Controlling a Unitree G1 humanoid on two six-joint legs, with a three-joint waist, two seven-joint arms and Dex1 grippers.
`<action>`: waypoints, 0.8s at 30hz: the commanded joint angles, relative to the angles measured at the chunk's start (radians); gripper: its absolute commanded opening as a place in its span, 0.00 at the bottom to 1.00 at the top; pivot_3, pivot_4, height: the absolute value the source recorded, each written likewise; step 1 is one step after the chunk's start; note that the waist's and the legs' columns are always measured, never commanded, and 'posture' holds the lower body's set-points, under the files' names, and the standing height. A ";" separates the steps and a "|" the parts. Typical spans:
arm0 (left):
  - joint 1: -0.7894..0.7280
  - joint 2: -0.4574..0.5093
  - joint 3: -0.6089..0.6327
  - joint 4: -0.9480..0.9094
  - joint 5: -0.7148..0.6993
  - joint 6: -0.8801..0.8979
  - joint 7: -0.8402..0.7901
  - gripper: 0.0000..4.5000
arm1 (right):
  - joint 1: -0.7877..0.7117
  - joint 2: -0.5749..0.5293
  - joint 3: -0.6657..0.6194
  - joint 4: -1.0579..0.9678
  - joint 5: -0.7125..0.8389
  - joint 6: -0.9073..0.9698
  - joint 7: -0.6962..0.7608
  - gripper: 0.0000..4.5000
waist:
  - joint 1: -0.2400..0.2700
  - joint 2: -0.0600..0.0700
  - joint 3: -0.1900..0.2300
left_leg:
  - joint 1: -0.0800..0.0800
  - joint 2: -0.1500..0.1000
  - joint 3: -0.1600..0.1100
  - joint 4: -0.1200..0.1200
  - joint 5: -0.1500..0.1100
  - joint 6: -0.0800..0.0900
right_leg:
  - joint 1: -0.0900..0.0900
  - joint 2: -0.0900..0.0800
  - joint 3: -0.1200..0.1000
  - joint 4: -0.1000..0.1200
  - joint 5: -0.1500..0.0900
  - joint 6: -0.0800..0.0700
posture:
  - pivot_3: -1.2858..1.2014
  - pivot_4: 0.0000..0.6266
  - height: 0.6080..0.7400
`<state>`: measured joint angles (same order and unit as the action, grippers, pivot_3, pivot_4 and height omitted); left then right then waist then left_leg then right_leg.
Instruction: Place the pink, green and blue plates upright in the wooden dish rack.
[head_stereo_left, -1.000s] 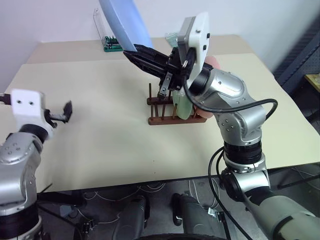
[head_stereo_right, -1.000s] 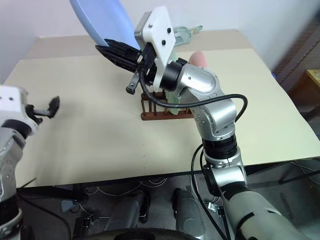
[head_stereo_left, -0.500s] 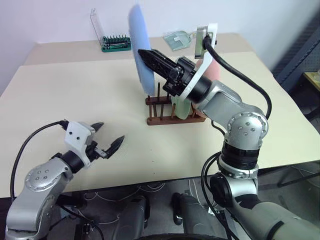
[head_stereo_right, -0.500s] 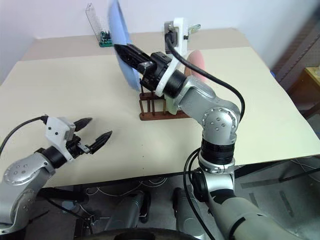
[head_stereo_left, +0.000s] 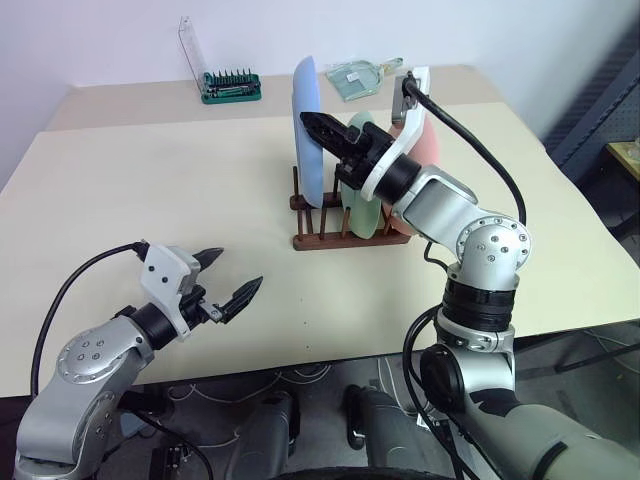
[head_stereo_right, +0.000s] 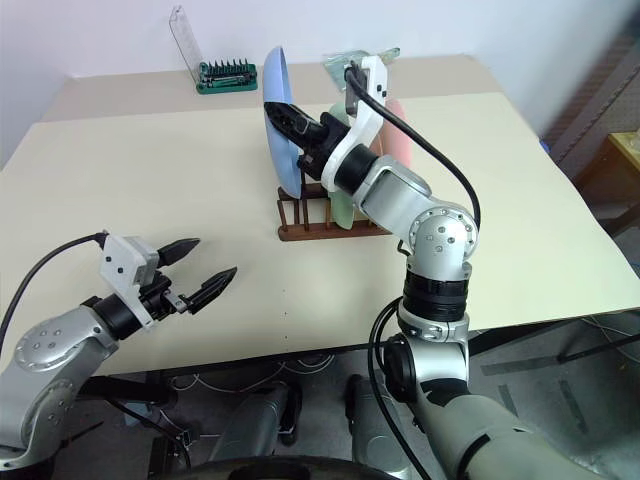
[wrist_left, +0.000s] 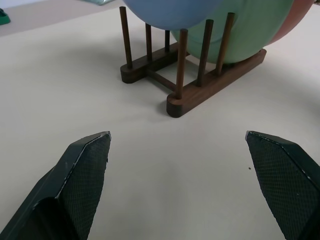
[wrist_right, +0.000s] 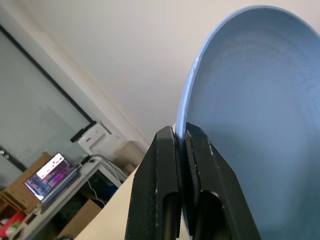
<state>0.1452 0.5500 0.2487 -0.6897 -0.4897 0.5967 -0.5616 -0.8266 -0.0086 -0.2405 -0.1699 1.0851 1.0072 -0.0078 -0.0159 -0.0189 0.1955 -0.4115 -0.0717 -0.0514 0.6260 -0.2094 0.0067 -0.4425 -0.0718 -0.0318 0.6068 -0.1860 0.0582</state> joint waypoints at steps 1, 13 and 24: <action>0.006 0.008 -0.001 -0.039 -0.001 -0.026 0.003 0.99 | -0.021 0.009 -0.014 0.000 0.054 0.010 -0.044 0.00 | 0.000 0.000 0.000 | 0.000 0.000 0.000 0.000 0.000 0.000 | 0.000 0.000 0.000 0.000 0.000 0.000 | 0.52 0.24 1.00; 0.050 0.002 -0.033 -0.022 0.030 -0.089 -0.001 1.00 | -0.021 -0.015 0.002 0.016 0.087 0.013 -0.081 0.99 | 0.002 0.000 0.000 | -0.002 0.000 0.000 -0.007 -0.001 0.002 | 0.000 0.000 -0.001 -0.010 0.002 -0.003 | 0.52 0.24 1.00; -0.034 0.023 -0.040 -0.053 -0.008 -0.002 0.040 1.00 | -0.080 -0.102 0.040 -0.021 0.056 0.000 -0.033 0.99 | 0.002 0.001 0.000 | -0.002 0.000 0.000 -0.007 0.000 0.002 | 0.000 0.000 -0.002 -0.010 0.000 0.001 | 0.52 0.24 1.00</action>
<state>0.1217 0.5665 0.2089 -0.6966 -0.4793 0.5869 -0.5281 -0.8720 -0.1046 -0.1989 -0.1429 1.1329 1.0236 -0.0543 -0.0140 -0.0183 0.1957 -0.4134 -0.0715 -0.0516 0.6186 -0.2099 0.0085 -0.4424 -0.0716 -0.0340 0.5969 -0.1856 0.0587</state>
